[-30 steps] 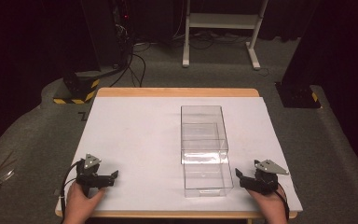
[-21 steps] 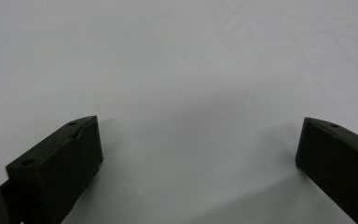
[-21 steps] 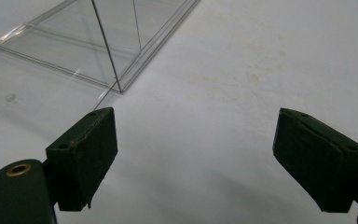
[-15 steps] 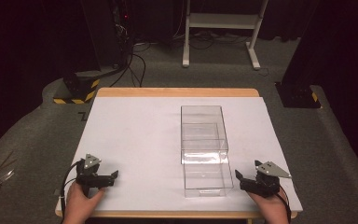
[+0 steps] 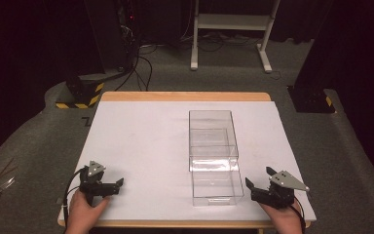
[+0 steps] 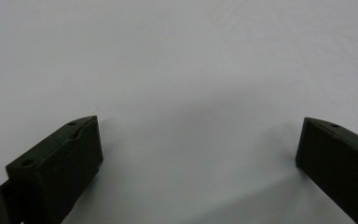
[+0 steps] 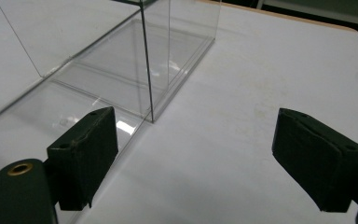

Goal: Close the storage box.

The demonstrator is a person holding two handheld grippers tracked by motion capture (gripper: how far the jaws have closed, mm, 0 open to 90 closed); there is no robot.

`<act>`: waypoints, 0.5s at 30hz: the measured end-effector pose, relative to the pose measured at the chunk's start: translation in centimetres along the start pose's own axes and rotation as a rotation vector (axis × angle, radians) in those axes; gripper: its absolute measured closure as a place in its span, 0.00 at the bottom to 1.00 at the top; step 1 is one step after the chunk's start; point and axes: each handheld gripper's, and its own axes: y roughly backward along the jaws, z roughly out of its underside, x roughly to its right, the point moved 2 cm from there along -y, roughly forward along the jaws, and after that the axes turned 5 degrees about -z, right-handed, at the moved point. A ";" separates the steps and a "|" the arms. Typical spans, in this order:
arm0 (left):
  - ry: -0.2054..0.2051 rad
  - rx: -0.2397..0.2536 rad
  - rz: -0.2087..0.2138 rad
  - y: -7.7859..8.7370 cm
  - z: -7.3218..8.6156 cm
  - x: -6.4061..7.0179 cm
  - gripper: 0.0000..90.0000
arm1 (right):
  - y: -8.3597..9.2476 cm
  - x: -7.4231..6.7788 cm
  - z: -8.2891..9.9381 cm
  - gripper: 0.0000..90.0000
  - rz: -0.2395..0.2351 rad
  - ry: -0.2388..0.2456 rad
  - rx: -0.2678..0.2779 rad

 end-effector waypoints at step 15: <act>0.000 0.000 0.000 0.0 0.0 0.0 0.01 | 2.1 -0.8 -1.0 0.17 -0.012 0.010 0.067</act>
